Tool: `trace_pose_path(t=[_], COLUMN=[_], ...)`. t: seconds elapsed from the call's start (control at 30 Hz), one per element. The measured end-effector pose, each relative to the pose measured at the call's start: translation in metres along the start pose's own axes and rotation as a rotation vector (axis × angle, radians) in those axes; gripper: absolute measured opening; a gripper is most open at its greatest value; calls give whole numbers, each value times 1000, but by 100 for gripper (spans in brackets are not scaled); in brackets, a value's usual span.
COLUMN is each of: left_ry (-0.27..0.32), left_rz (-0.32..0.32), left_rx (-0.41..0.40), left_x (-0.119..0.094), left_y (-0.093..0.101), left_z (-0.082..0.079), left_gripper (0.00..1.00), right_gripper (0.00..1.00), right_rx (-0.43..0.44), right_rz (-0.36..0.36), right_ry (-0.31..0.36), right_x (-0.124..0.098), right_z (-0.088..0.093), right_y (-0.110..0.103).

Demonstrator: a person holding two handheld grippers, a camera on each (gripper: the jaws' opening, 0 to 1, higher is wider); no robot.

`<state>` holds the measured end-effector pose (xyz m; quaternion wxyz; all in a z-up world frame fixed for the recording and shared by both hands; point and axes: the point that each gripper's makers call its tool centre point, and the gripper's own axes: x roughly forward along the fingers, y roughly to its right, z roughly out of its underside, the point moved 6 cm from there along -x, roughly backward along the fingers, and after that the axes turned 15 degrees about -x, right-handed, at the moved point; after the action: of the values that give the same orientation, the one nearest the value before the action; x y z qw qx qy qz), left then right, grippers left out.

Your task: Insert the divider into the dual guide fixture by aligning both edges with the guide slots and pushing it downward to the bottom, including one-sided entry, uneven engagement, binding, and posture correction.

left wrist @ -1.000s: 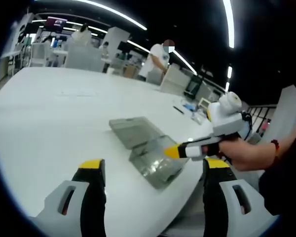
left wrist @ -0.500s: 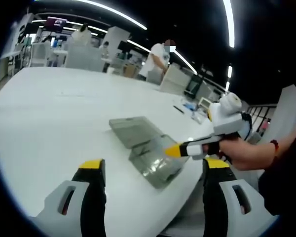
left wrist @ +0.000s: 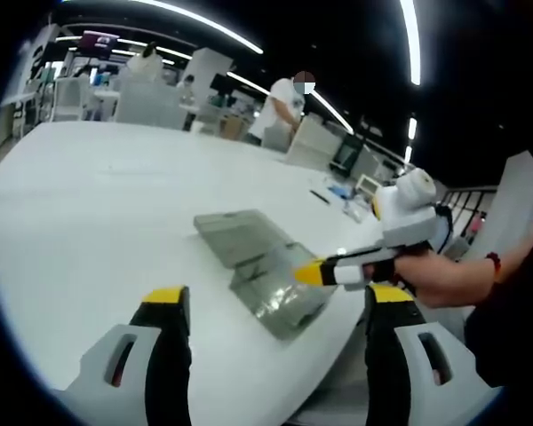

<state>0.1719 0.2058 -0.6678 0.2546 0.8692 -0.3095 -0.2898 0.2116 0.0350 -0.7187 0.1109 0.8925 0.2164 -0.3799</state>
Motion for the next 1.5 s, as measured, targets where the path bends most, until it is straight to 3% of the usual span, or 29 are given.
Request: trace_pose_path(t=[0.27, 0.63, 0.93, 1.13, 1.5], left_ry=[0, -2, -13, -10, 5], left_rz=[-1, -10, -15, -19, -64], left_rx=[2, 7, 22, 41, 74], left_x=[0, -2, -3, -4, 13], left_y=[1, 4, 13, 22, 59], left_z=[1, 4, 13, 16, 25], left_gripper=[79, 79, 79, 79, 79], right_gripper=[0, 0, 1, 4, 14], right_rx=[-9, -123, -148, -178, -227], right_rz=[-11, -11, -21, -76, -195], right_ry=[-24, -89, -93, -86, 17], right_x=[9, 22, 21, 20, -1], right_z=[4, 11, 11, 12, 11], right_y=[-2, -6, -5, -1, 1])
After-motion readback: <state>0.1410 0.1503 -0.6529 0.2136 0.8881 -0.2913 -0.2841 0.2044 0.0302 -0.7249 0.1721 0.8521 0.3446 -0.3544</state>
